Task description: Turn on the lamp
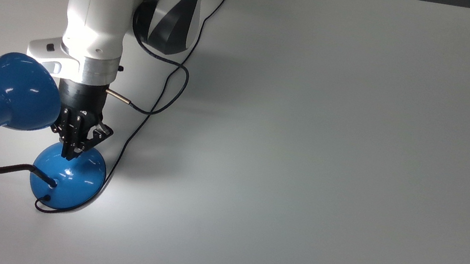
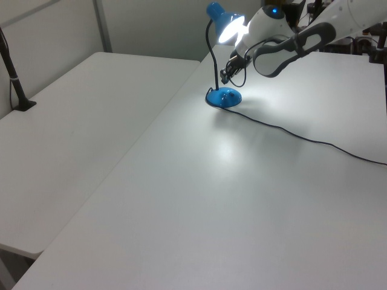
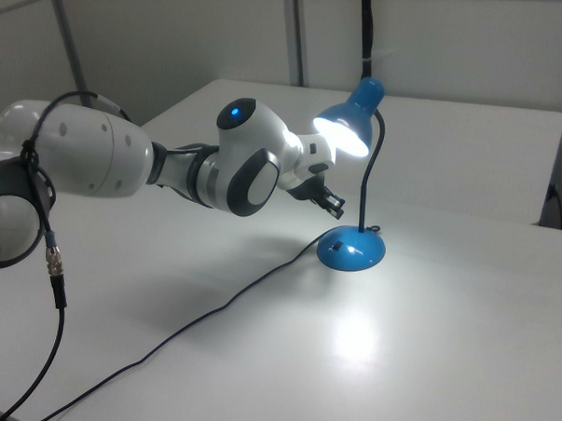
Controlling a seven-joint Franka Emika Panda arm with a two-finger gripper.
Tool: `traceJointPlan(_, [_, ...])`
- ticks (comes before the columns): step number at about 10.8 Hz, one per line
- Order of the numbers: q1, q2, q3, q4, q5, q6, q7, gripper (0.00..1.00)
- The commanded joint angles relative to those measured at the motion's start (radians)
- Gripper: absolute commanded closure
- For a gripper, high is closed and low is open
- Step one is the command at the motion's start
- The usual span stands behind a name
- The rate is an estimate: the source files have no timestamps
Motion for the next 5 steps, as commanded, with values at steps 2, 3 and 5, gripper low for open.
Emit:
traceJointPlan(2, [0.025,-0.235,-0.001,-0.276,0.000,-0.002,0.025,0.86])
traceJointPlan(3, [0.026,-0.279,-0.001,-0.316,0.000,-0.009,0.040,0.81])
traceJointPlan(5, [0.037,-0.339,-0.001,-0.310,0.000,-0.161,0.074,0.71])
